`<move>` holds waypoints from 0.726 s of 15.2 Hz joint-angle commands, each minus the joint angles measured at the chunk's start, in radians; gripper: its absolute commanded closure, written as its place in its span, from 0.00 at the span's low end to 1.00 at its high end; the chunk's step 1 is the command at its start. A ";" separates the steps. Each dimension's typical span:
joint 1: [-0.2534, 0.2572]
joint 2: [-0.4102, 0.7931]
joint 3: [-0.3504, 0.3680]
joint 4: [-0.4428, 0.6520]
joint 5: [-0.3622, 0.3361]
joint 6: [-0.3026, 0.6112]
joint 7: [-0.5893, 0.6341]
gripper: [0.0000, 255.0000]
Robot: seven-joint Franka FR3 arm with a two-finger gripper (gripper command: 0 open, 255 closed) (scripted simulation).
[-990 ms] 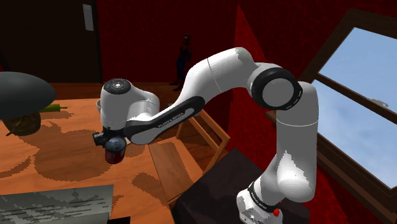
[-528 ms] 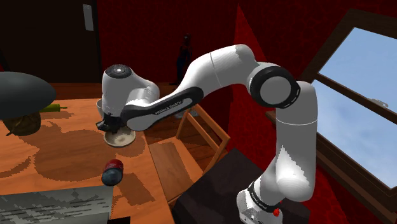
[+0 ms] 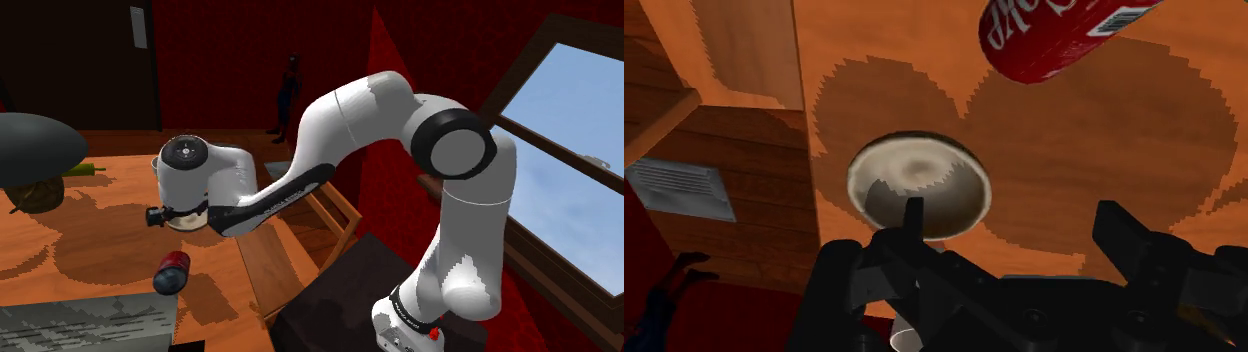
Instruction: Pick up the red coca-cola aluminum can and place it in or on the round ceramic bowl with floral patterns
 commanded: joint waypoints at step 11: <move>0.548 0.197 -0.173 0.041 -0.493 -0.397 0.987 0.00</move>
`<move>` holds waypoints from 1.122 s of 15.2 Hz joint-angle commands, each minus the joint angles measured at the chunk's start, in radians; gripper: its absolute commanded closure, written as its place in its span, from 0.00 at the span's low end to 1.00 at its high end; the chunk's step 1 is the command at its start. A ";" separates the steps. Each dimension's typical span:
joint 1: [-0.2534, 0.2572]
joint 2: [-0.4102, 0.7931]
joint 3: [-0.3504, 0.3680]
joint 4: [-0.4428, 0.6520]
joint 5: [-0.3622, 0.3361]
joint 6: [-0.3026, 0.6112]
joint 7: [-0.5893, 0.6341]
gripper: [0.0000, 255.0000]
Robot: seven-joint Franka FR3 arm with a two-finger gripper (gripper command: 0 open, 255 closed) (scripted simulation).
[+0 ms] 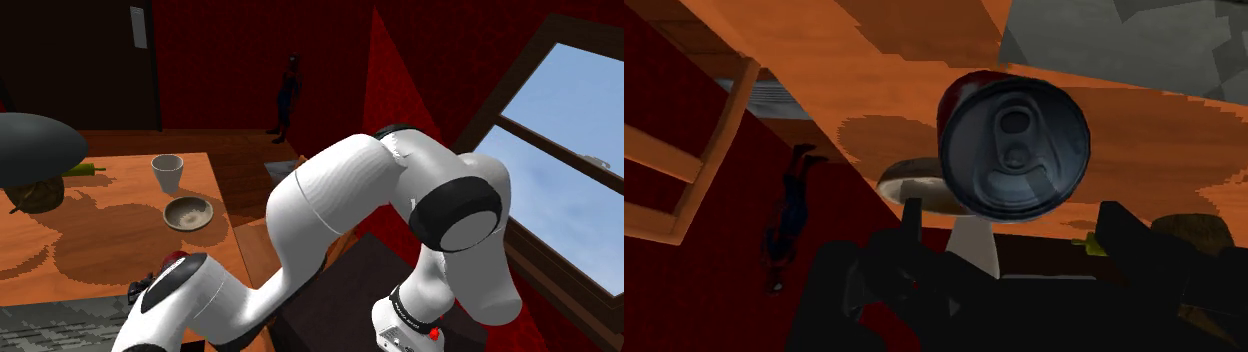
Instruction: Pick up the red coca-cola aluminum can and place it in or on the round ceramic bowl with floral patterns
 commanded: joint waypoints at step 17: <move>0.004 0.091 -0.037 0.054 -0.056 0.004 0.065 1.00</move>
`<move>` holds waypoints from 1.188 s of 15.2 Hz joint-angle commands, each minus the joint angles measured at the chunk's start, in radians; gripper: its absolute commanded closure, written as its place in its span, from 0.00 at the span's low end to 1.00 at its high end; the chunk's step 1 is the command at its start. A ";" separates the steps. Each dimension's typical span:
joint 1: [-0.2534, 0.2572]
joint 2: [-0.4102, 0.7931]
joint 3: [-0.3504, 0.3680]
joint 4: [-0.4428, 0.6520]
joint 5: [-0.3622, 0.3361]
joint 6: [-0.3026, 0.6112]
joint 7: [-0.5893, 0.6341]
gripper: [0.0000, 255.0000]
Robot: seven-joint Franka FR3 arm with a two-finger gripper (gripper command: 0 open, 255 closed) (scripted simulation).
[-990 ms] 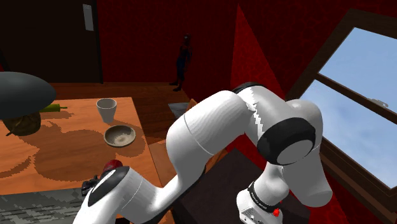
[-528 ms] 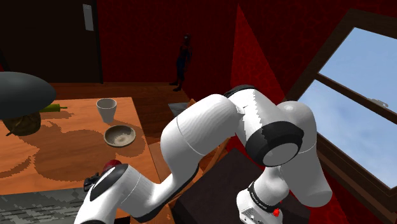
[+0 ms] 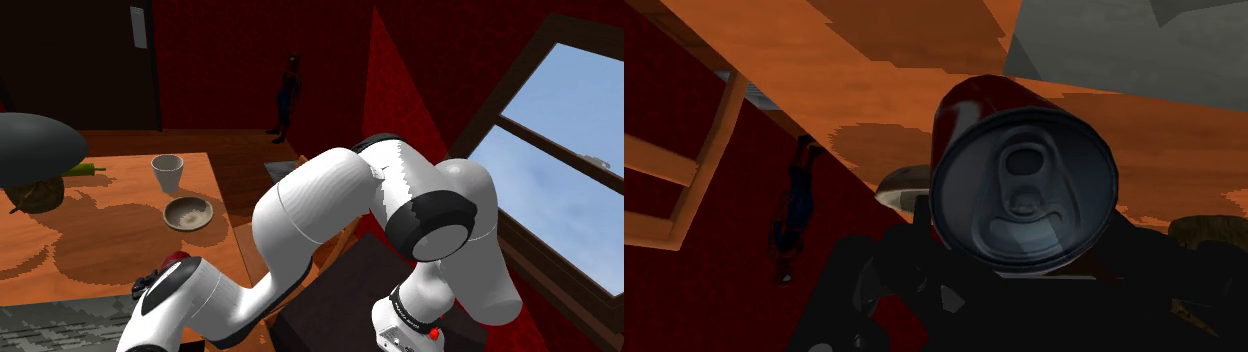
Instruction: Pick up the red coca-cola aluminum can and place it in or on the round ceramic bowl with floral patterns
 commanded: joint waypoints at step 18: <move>-0.009 -0.113 0.015 -0.047 0.040 -0.028 -0.071 1.00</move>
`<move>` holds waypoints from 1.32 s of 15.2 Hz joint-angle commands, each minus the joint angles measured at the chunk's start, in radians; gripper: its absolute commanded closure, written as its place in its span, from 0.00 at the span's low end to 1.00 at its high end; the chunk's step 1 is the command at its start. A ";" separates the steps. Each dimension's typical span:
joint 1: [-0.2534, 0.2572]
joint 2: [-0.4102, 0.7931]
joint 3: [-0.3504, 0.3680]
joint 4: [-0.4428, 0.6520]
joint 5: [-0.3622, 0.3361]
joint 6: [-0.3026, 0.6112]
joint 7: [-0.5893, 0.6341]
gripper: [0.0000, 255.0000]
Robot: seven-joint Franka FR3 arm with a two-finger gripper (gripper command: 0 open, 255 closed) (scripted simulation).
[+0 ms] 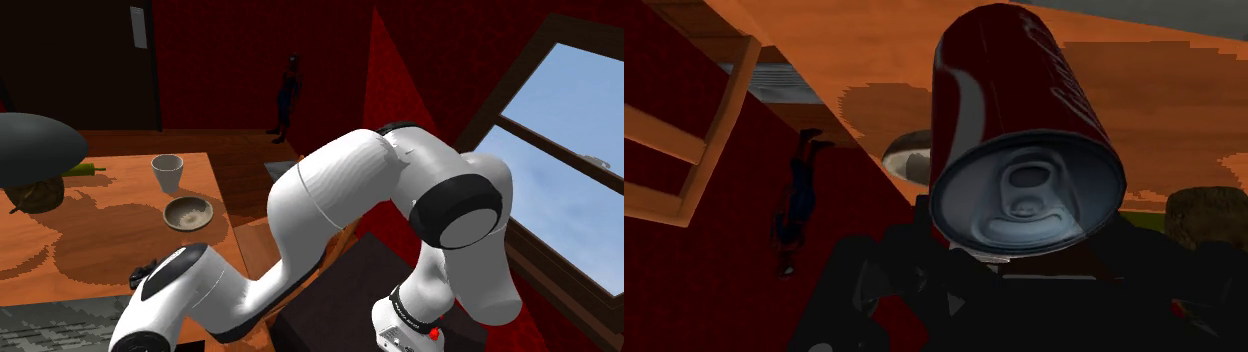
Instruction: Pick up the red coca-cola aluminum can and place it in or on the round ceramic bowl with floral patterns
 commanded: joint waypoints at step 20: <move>-0.102 -0.156 -0.032 -0.017 0.025 0.046 -0.197 1.00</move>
